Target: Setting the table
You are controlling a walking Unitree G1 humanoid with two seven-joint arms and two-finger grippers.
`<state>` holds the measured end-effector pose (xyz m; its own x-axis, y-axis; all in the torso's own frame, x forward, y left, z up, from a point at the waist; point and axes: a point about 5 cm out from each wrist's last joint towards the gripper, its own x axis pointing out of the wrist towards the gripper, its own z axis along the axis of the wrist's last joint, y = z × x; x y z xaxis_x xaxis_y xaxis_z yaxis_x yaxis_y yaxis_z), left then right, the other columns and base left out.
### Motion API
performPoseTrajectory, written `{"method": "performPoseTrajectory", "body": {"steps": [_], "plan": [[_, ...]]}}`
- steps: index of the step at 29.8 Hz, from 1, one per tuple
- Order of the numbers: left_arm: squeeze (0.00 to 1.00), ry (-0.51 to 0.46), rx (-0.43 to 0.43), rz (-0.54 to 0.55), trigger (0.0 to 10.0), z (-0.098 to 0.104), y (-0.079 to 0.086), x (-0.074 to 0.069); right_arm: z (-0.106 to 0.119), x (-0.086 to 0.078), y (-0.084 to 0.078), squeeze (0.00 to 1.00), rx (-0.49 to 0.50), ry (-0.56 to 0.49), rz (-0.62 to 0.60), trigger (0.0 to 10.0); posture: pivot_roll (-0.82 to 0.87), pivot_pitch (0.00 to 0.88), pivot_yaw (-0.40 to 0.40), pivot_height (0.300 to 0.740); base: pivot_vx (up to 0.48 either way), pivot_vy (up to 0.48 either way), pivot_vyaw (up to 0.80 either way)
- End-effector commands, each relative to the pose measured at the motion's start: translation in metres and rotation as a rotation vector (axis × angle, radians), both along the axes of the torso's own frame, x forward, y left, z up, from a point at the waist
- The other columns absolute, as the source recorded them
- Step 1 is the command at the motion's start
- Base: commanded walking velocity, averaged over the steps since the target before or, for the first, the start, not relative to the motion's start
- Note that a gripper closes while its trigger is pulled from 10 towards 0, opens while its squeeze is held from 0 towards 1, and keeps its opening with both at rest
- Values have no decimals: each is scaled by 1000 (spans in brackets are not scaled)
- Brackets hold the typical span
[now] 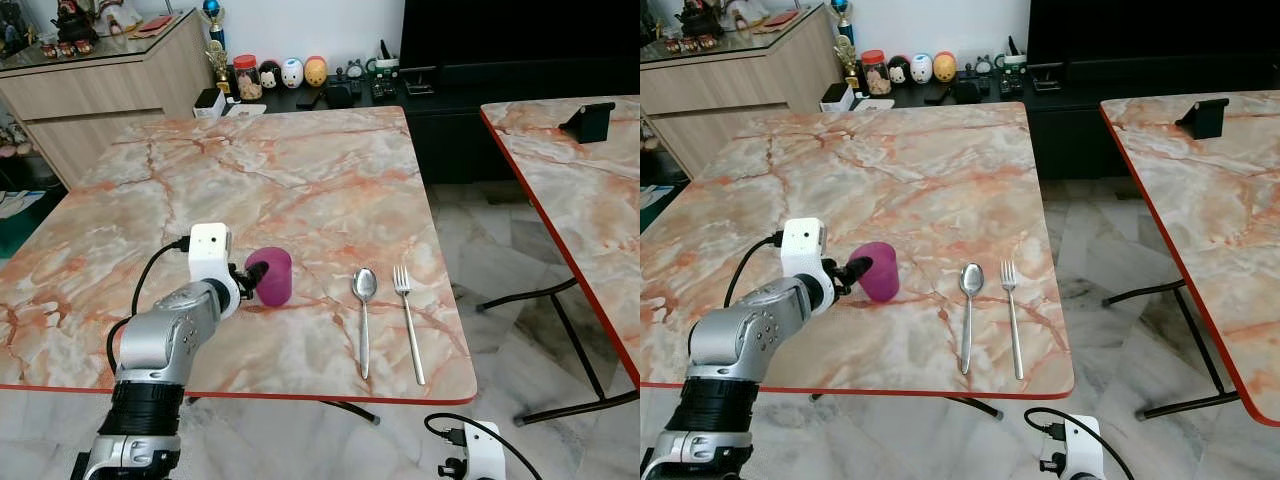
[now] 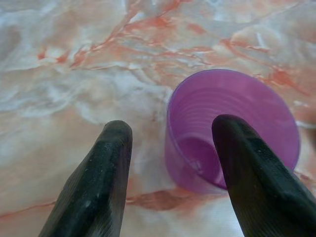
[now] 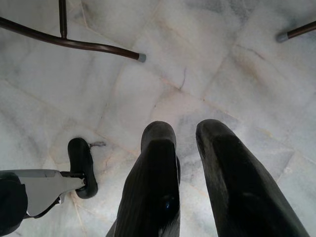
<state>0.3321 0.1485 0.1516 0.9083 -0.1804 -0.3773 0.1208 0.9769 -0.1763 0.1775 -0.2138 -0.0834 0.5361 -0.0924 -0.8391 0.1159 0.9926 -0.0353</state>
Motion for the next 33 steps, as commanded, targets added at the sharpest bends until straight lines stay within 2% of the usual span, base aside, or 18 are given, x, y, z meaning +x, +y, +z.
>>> {"method": "performPoseTrajectory", "body": {"steps": [1,10,11,12,13,14,33], "plan": [[0,-11,1,0,10000,3,-2,2,-2,-2,4,0,9,4,4,10000,-15,0,113,740,0,0,0],[0,-14,4,-10,10000,3,-5,4,-2,-2,4,0,9,4,-3,10000,-15,0,113,740,0,0,0],[0,-12,4,-8,9451,3,-5,4,-2,-2,4,0,9,4,-3,10000,-15,0,113,740,0,0,0],[0,-11,4,-6,9451,2,-4,4,-2,-2,4,0,9,4,-3,10000,-15,0,113,740,0,0,0],[0,-9,5,-4,3255,2,-4,3,-2,-2,4,0,8,4,-3,10000,-15,0,113,740,0,0,0],[0,-8,4,2,0,2,-3,3,-2,-2,4,0,8,3,-4,10000,-15,0,113,740,0,0,0],[0,-11,8,-1,0,2,-4,2,-2,-2,4,0,7,3,-5,10000,-17,0,111,740,0,0,0]]}}
